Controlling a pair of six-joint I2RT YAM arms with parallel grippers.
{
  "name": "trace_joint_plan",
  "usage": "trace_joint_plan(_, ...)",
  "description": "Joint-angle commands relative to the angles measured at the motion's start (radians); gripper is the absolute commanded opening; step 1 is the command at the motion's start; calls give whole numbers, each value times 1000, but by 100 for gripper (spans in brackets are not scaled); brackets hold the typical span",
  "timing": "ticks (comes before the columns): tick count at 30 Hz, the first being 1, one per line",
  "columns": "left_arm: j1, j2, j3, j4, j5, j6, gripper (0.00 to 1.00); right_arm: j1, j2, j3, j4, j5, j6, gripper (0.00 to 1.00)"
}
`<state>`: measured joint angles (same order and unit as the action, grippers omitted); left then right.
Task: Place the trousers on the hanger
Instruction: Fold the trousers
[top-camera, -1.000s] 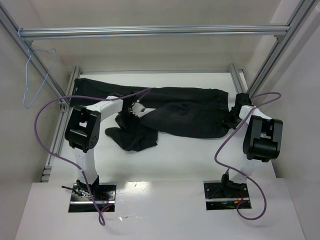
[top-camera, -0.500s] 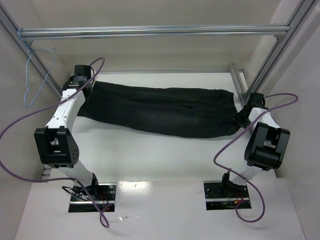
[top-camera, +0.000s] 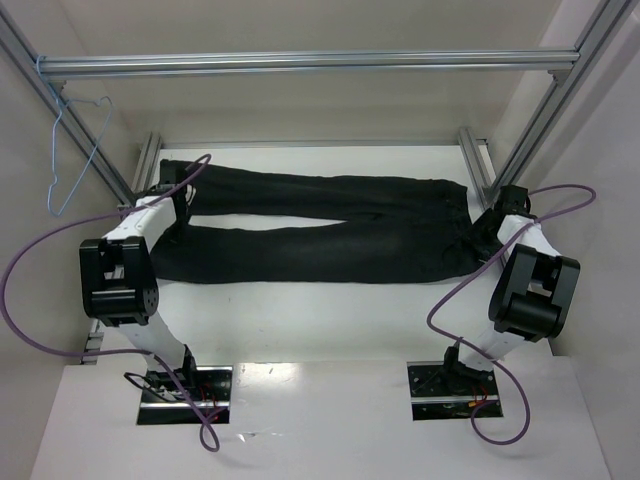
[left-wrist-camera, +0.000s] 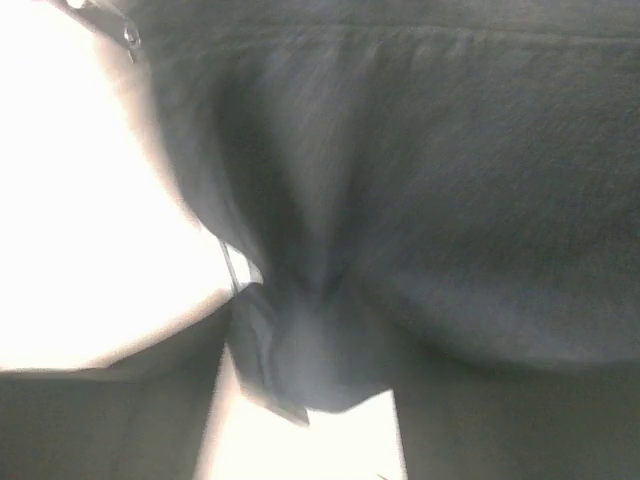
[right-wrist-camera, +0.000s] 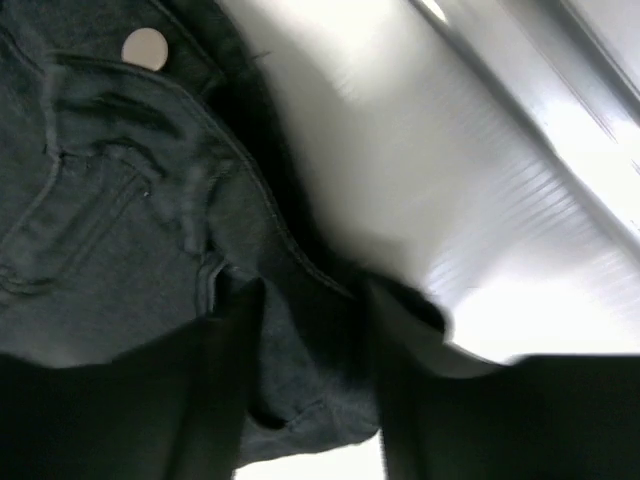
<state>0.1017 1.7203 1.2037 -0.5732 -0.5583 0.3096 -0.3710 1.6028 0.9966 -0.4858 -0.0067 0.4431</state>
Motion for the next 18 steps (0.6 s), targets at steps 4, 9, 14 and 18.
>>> trace_joint_plan(4, 9, -34, 17, 47, -80, -33, 93, -8, -42, 23, 12, 39, -24, 86)
trace_joint_plan(9, 68, -120, -30, 10, -121, 37, 100, -8, -159, -9, -8, 39, -4, 100)
trace_joint_plan(14, 108, -90, -110, -10, -74, 51, 100, -8, -224, -64, 1, 28, 40, 100)
trace_joint_plan(18, 108, -79, -133, -10, -15, 11, 100, -8, -182, -88, -8, -19, 72, 100)
